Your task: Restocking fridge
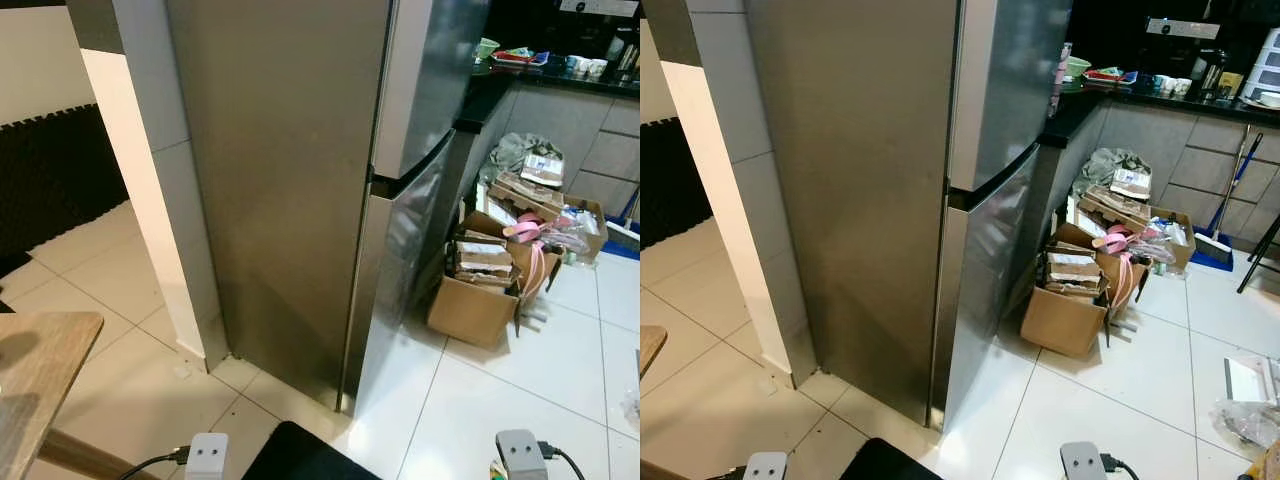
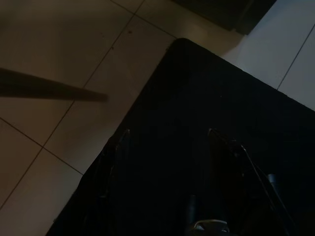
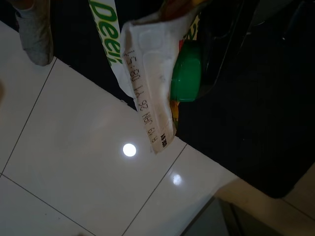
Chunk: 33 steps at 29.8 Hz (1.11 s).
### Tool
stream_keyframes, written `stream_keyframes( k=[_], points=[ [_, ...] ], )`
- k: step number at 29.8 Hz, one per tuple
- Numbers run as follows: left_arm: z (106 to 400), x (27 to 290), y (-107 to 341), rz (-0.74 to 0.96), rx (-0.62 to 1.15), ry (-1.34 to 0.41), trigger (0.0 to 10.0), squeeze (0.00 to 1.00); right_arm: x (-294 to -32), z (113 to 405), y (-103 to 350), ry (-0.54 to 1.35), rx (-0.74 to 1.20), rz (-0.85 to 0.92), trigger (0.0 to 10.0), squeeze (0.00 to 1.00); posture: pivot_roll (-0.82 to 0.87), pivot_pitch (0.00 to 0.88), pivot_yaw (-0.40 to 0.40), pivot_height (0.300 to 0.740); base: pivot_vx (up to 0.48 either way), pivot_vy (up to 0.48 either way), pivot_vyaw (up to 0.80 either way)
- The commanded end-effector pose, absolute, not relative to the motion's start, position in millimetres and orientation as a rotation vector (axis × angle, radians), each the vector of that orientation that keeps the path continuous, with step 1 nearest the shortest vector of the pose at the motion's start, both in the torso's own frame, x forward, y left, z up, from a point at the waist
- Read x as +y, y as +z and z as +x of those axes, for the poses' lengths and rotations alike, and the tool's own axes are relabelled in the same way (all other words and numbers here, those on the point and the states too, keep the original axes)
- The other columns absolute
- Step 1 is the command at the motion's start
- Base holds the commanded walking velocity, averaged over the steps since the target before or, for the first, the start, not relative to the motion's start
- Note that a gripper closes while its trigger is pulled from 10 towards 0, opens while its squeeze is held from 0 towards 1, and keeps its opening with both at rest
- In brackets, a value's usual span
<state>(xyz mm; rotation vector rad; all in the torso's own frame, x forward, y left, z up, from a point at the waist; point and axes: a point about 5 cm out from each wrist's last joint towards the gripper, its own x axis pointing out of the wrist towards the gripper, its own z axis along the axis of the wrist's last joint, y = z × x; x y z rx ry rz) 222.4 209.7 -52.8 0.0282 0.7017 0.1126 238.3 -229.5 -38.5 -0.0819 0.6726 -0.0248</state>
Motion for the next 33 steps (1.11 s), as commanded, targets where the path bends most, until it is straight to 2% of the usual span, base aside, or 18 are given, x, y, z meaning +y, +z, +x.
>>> stream_keyframes(
  k=[1,13,16,17,18,19,21,23,24,28,29,31,33],
  points=[
    [218.8,205.8,-56.0,0.040,0.722,0.093,10.0,0.00,-232.4,236.4,-39.0,-0.051,0.671,-0.068,10.0,0.00,-0.09,0.097,-0.085,0.740,0.000,0.000,0.00],
    [227.5,202.0,-52.1,0.050,0.717,0.063,10.0,0.00,-235.1,237.6,-37.5,-0.073,0.661,-0.054,10.0,0.00,-0.09,0.094,-0.067,0.740,0.000,0.000,0.00],
    [253.9,205.0,-33.2,0.065,0.646,0.056,10.0,0.00,-241.2,260.6,-18.8,-0.096,0.595,-0.054,10.0,0.00,-0.09,0.091,-0.063,0.740,0.000,0.000,0.00],
    [253.9,205.0,-33.2,0.065,0.646,0.056,10.0,0.00,-241.2,260.6,-18.8,-0.096,0.595,-0.054,10.0,0.00,-0.09,0.091,-0.063,0.740,0.000,0.000,0.00],
    [269.1,208.4,-20.4,0.063,0.597,0.064,10.0,0.00,-244.3,274.5,-6.1,-0.111,0.551,-0.045,10.0,0.00,-0.09,0.090,-0.062,0.740,0.000,0.000,0.00],
    [269.1,208.4,-20.4,0.063,0.597,0.064,10.0,0.00,-244.3,274.5,-6.1,-0.111,0.551,-0.045,10.0,0.00,-0.09,0.090,-0.062,0.740,0.000,0.000,0.00],
    [290.8,214.2,1.0,0.060,0.519,0.075,10.0,0.00,-247.5,294.4,14.0,-0.128,0.483,-0.031,10.0,0.00,-0.08,0.090,-0.061,0.740,0.000,0.000,0.00],
    [291.7,216.0,2.6,0.066,0.511,0.074,10.0,0.00,-247.2,296.9,16.5,-0.131,0.471,-0.027,10.0,0.00,-0.08,0.094,-0.057,0.740,0.000,0.000,0.00],
    [290.6,216.8,1.9,0.071,0.512,0.072,10.0,0.00,-246.8,297.0,16.6,-0.132,0.468,-0.024,10.0,0.00,-0.08,0.093,-0.056,0.740,0.000,0.000,0.00],
    [238.9,213.5,-41.7,0.078,0.677,0.068,10.0,0.00,-235.5,257.9,-22.6,-0.107,0.597,-0.023,10.0,0.00,-0.08,0.097,-0.050,0.740,0.000,0.000,0.00],
    [238.9,213.5,-41.7,0.078,0.677,0.068,10.0,0.00,-235.5,257.9,-22.6,-0.107,0.597,-0.023,10.0,0.00,-0.08,0.097,-0.050,0.740,0.000,0.000,0.00],
    [210.1,212.8,-61.3,0.086,0.775,0.063,10.0,0.00,-228.6,233.2,-42.2,-0.081,0.665,-0.027,10.0,0.00,-0.08,0.099,-0.047,0.740,0.000,0.000,0.00],
    [201.3,213.1,-66.4,0.090,0.803,0.061,10.0,0.00,-226.9,224.9,-48.1,-0.075,0.689,-0.027,10.0,0.00,-0.08,0.099,-0.047,0.740,0.000,0.000,0.00]
  ],
)
